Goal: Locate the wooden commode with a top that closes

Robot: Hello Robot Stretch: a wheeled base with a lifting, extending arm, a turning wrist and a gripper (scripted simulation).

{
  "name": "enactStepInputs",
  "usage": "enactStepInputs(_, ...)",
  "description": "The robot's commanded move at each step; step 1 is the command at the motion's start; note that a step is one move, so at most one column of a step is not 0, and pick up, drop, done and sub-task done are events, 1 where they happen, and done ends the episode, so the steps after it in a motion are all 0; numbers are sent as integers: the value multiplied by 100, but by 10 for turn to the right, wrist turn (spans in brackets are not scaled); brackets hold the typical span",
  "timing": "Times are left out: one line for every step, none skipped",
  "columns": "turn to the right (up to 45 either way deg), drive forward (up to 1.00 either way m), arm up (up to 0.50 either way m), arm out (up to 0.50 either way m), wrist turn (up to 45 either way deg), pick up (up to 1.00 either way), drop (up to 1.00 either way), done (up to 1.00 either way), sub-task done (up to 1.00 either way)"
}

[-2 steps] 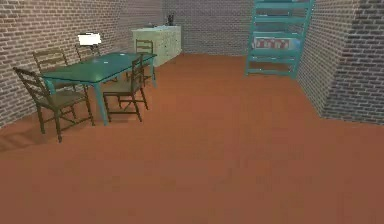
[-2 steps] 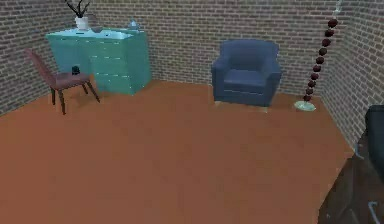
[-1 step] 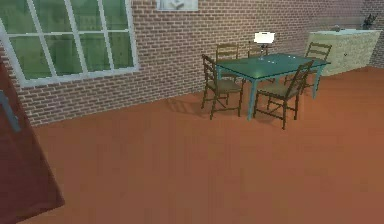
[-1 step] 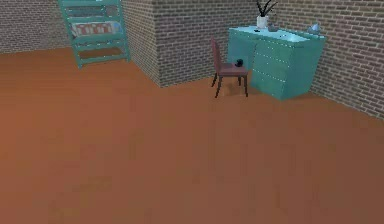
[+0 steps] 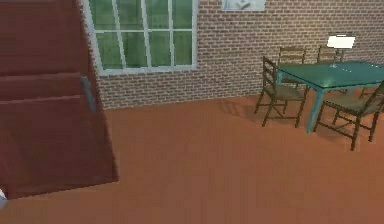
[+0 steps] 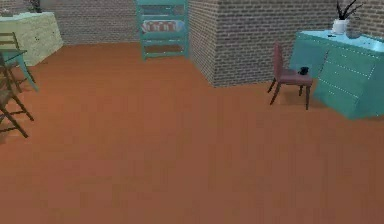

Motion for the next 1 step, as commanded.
enactStepInputs(0, 60, 0, 0, 0, 0, 0, 0, 0)
